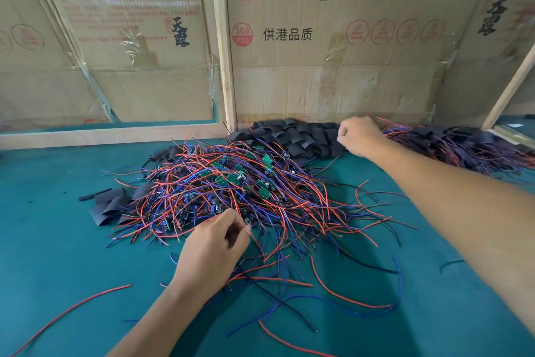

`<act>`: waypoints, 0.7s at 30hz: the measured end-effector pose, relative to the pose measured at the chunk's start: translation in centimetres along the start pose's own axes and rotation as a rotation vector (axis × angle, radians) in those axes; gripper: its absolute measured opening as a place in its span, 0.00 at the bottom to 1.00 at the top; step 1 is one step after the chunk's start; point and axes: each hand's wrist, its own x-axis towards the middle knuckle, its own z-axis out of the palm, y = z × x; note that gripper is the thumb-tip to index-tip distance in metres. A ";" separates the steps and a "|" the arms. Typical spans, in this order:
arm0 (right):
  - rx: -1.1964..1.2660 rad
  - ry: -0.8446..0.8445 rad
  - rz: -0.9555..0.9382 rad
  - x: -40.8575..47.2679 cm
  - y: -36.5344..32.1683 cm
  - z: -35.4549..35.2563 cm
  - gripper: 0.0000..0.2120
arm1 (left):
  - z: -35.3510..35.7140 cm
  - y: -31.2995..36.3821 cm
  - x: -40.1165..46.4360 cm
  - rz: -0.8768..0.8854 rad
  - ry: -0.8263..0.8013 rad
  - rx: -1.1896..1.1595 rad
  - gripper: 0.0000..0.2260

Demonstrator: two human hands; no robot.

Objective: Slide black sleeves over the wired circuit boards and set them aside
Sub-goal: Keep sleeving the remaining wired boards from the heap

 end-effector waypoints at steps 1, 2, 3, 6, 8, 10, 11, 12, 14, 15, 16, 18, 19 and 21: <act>-0.005 -0.050 -0.035 0.0 -0.5 0.5 0.10 | -0.1 0.1 -0.1 0.002 0.001 0.004 0.10; -0.018 -0.099 -0.043 -0.1 -0.8 1.0 0.10 | -0.1 0.1 -0.2 0.007 0.001 0.006 0.10; -0.040 -0.156 -0.039 -0.1 -1.1 1.5 0.09 | -0.1 0.1 -0.2 0.012 0.001 0.011 0.10; -0.036 -0.278 0.013 -0.4 -1.1 3.2 0.08 | -0.2 0.1 -0.3 0.017 -0.001 0.024 0.10; -0.037 -0.294 0.014 -0.5 -1.1 3.8 0.13 | -0.2 0.1 -0.3 0.024 0.000 0.035 0.09; 0.004 -0.251 0.025 -0.9 -1.5 3.7 0.15 | -0.2 0.0 -0.4 0.035 0.004 0.047 0.09; 0.041 -0.222 0.032 -1.3 -1.6 3.4 0.15 | -0.2 0.0 -0.3 0.042 0.009 0.054 0.09; 0.095 -0.180 0.047 -1.9 -1.8 3.1 0.15 | -0.2 0.0 -0.3 0.051 0.012 0.067 0.09; 0.247 -0.095 0.083 -3.3 -2.1 2.5 0.16 | -0.2 0.1 -0.3 0.080 0.021 0.101 0.09; 0.343 -0.062 0.090 -4.3 -2.3 2.4 0.18 | -0.2 0.3 -0.4 0.097 0.029 0.115 0.09; 0.432 -0.035 0.089 -5.7 -2.4 2.3 0.21 | -0.2 0.5 -0.4 0.114 0.039 0.127 0.09; 0.513 -0.019 0.076 -8.4 -2.5 2.3 0.21 | -0.1 0.9 -0.4 0.137 0.058 0.153 0.09; 0.514 -0.024 0.080 -9.7 -2.3 2.3 0.19 | 0.0 1.0 -0.4 0.145 0.058 0.159 0.09; 0.481 -0.036 0.091 -10.9 -1.6 2.3 0.15 | 0.3 1.3 -0.6 0.160 0.049 0.158 0.09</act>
